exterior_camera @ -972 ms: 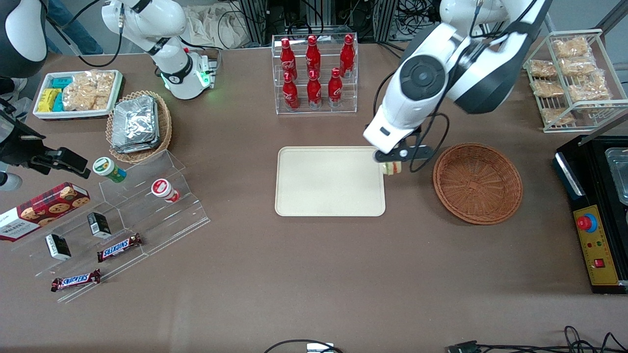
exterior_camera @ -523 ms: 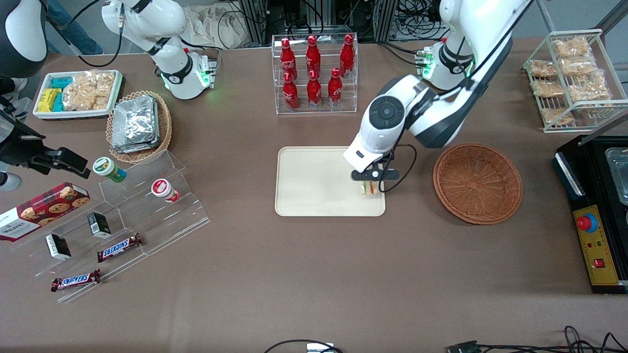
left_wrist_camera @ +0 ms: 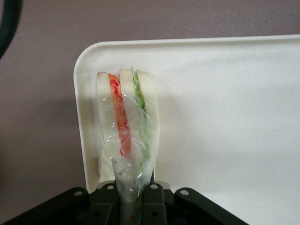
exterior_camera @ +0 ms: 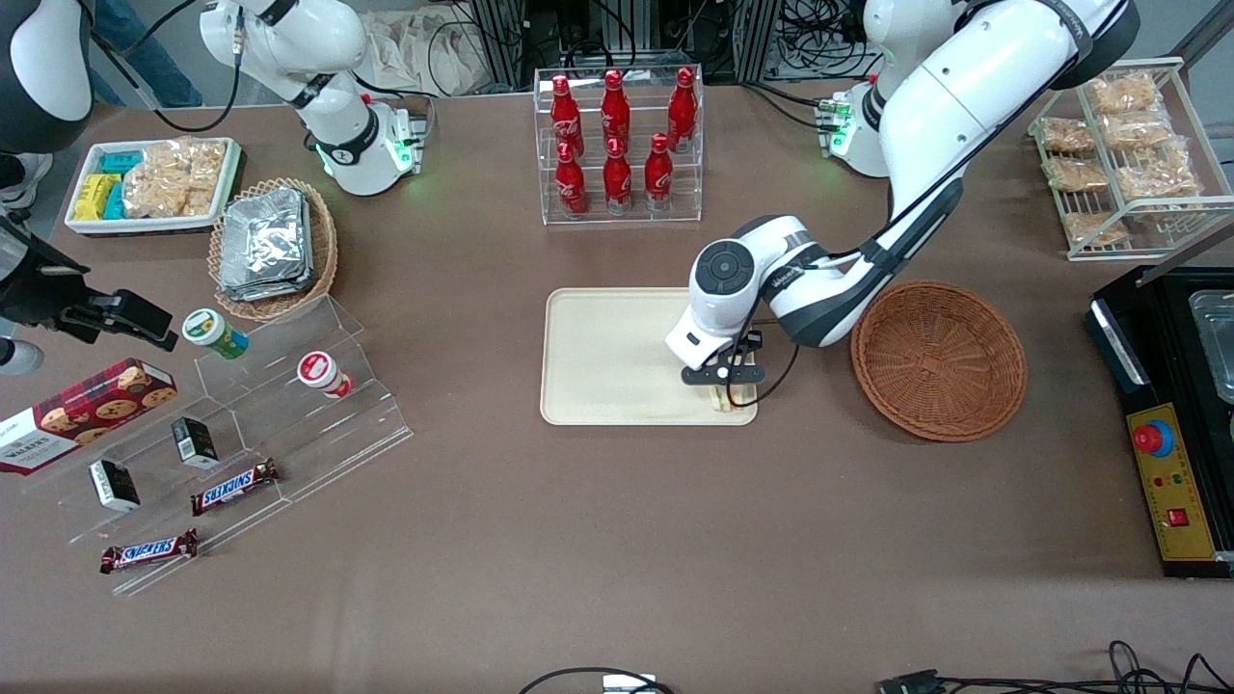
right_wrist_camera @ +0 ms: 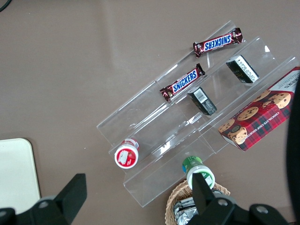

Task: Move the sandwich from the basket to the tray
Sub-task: 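Lower the sandwich onto the tray with the left gripper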

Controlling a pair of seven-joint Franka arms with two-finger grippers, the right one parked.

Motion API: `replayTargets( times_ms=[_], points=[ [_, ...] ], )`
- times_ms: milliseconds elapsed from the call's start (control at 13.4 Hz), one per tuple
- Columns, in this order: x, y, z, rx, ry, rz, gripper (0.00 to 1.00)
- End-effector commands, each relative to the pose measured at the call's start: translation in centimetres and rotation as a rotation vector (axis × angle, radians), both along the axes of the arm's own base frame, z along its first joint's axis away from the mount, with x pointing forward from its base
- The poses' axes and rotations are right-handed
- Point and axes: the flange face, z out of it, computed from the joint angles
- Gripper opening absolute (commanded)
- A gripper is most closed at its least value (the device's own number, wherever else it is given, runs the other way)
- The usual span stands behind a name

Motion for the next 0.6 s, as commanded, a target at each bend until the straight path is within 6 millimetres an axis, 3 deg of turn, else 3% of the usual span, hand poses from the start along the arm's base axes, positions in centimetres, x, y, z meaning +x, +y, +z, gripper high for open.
replayTargets(
  times_ms=[0, 150, 299, 523],
  points=[
    [0.2, -0.2, -0.4, -0.009, -0.021, 0.01, 0.07],
    [0.3, 0.0, -0.4, -0.005, -0.017, 0.015, 0.57],
    [0.4, 0.0, -0.1, -0.002, -0.018, 0.02, 1.0],
    [0.7, 0.4, 0.8, 0.011, -0.029, 0.028, 1.0]
  ],
)
